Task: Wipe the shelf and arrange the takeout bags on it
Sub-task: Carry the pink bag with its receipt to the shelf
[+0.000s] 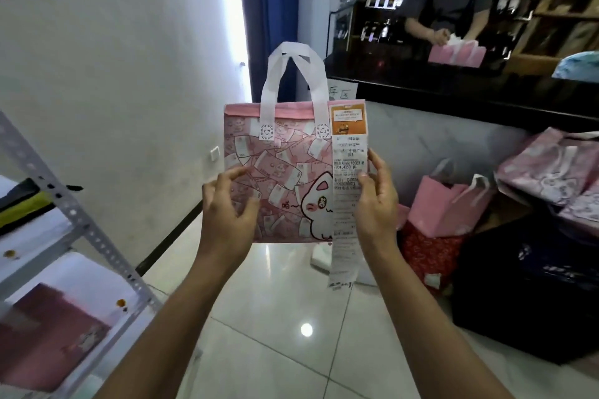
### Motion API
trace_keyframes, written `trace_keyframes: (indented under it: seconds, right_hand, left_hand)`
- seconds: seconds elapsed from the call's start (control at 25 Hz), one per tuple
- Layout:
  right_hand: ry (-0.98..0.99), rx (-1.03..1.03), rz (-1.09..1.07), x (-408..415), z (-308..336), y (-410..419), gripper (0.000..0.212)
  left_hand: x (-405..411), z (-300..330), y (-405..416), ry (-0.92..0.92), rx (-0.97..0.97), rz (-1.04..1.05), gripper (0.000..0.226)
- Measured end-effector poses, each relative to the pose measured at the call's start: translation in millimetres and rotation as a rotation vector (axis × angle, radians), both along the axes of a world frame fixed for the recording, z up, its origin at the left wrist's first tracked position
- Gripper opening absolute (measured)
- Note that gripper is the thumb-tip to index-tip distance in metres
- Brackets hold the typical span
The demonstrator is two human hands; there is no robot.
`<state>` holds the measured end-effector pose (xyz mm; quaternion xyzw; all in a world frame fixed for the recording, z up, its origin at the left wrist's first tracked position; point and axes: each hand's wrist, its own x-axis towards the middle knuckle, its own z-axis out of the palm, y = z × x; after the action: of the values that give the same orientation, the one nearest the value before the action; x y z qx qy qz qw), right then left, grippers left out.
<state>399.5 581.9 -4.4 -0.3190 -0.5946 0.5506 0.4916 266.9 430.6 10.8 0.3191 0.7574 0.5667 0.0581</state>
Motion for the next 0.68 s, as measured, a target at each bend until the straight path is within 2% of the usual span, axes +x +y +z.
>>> trace_keyframes:
  seconds: [0.36, 0.68]
  right_hand:
    - [-0.013, -0.022, -0.110, 33.8, -12.6, 108.7, 0.038]
    - [-0.024, -0.060, -0.219, -1.8, -14.7, 184.3, 0.036]
  left_hand:
    - [17.4, -6.1, 111.1, 0.025, 0.002, -0.065, 0.036]
    - [-33.8, -16.3, 190.3, 0.122, -0.067, -0.116, 0.036]
